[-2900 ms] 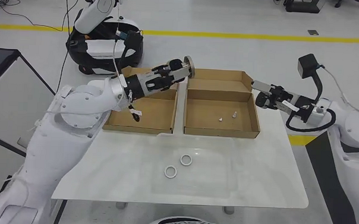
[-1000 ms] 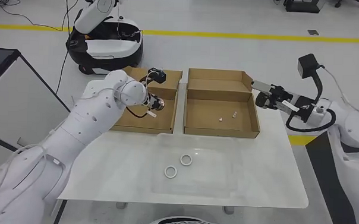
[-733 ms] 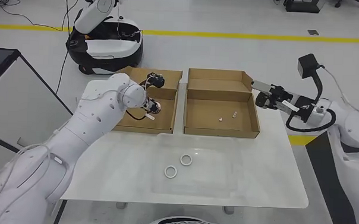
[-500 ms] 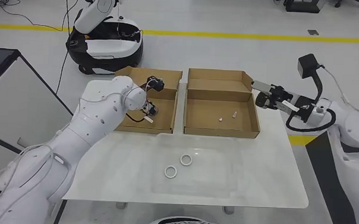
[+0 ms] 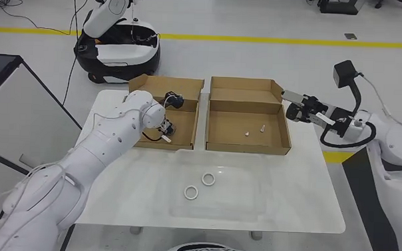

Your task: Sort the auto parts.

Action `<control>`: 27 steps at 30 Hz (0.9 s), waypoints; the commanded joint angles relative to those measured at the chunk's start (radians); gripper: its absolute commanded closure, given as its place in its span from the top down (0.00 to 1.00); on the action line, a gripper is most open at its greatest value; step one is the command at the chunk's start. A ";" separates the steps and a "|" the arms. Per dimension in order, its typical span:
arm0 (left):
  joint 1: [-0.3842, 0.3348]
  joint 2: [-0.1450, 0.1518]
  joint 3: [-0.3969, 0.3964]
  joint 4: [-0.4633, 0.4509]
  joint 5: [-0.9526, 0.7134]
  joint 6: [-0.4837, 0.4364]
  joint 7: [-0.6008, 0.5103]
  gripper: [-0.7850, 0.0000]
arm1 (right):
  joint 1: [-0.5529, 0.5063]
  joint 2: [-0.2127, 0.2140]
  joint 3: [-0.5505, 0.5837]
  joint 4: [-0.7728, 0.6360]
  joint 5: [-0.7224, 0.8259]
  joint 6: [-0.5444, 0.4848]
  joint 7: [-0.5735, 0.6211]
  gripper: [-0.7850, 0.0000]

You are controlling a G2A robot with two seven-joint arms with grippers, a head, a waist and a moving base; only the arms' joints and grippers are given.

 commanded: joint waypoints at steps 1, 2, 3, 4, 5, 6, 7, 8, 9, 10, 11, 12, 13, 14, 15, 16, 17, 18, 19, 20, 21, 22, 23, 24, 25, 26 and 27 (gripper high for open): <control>0.000 -0.002 -0.003 0.002 0.003 0.004 0.000 1.00 | 0.000 0.000 0.000 0.000 0.000 0.000 0.000 1.00; 0.000 -0.003 -0.006 0.002 0.003 0.007 0.002 1.00 | 0.000 0.000 0.000 0.000 0.000 0.000 0.000 1.00; 0.000 -0.004 -0.009 0.001 0.003 0.009 0.001 1.00 | 0.000 0.000 0.000 0.000 0.000 0.000 0.000 1.00; 0.000 -0.004 -0.013 -0.001 0.004 0.010 0.002 1.00 | 0.000 0.000 0.000 0.000 0.000 0.000 0.000 1.00; 0.001 -0.003 -0.017 -0.002 0.008 0.014 0.004 1.00 | 0.000 0.000 0.000 0.000 0.000 0.000 0.000 1.00; 0.002 -0.003 -0.021 -0.002 0.009 0.016 0.007 1.00 | 0.000 0.000 0.000 0.000 0.000 0.000 0.000 1.00; 0.004 -0.002 -0.026 -0.002 0.013 0.017 0.010 1.00 | 0.000 0.000 0.000 0.000 0.000 0.000 0.000 1.00; 0.004 0.000 -0.032 -0.003 0.016 0.017 0.013 1.00 | 0.000 0.000 0.000 0.000 0.000 0.000 0.000 1.00; 0.005 0.001 -0.039 -0.010 0.017 0.021 0.016 1.00 | 0.000 0.000 0.000 0.000 0.000 0.000 0.000 1.00; 0.007 0.003 -0.047 -0.019 0.020 0.026 0.017 1.00 | 0.000 0.000 0.000 0.000 0.000 0.000 0.000 1.00; 0.008 0.006 -0.055 -0.029 0.023 0.030 0.017 1.00 | 0.000 0.000 0.000 0.000 0.000 0.000 0.000 1.00; 0.009 0.009 -0.068 -0.043 0.022 0.037 0.021 1.00 | 0.000 0.000 0.000 0.000 0.000 0.000 0.000 1.00; 0.011 0.013 -0.080 -0.063 0.023 0.043 0.022 1.00 | 0.000 0.000 0.000 0.000 0.000 0.000 0.000 1.00; 0.014 0.018 -0.093 -0.086 0.028 0.048 0.023 1.00 | 0.000 0.000 0.000 0.000 0.000 0.000 0.000 1.00; 0.018 0.024 -0.106 -0.114 0.034 0.049 0.018 1.00 | 0.000 0.000 0.000 0.000 0.000 0.000 0.000 1.00; 0.023 0.030 -0.122 -0.148 0.037 0.053 0.014 1.00 | 0.000 0.000 0.000 0.000 0.000 0.000 0.000 1.00; 0.032 0.037 -0.140 -0.185 0.037 0.062 0.008 1.00 | 0.000 0.000 0.000 0.000 0.000 0.000 0.000 1.00; 0.041 0.044 -0.157 -0.227 0.042 0.064 -0.003 1.00 | 0.000 0.000 0.000 0.000 0.000 0.000 0.000 1.00; 0.051 0.053 -0.175 -0.268 0.050 0.063 -0.017 1.00 | 0.000 0.000 0.000 0.000 0.000 0.000 0.000 1.00; 0.063 0.061 -0.193 -0.315 0.054 0.064 -0.032 1.00 | 0.000 0.000 0.000 0.000 0.000 0.000 0.000 1.00; 0.078 0.068 -0.213 -0.368 0.048 0.067 -0.048 1.00 | 0.000 0.000 0.000 0.000 0.000 0.000 0.000 1.00; 0.093 0.075 -0.232 -0.420 0.045 0.073 -0.067 1.00 | 0.000 0.000 0.000 0.000 0.000 0.000 0.000 1.00; 0.110 0.082 -0.249 -0.474 0.042 0.076 -0.084 1.00 | 0.000 0.000 0.000 0.000 0.000 0.000 0.000 1.00; 0.127 0.088 -0.265 -0.526 0.036 0.086 -0.104 1.00 | 0.000 0.000 0.000 0.000 0.000 0.000 0.000 1.00; 0.143 0.094 -0.279 -0.578 0.037 0.092 -0.122 1.00 | 0.000 0.000 0.000 0.000 0.000 0.000 0.000 1.00; 0.158 0.099 -0.288 -0.628 0.046 0.096 -0.143 1.00 | 0.000 0.000 0.000 0.000 0.000 0.000 0.000 1.00; 0.174 0.103 -0.298 -0.675 0.045 0.109 -0.159 1.00 | 0.000 0.000 0.000 0.000 0.000 0.000 0.000 1.00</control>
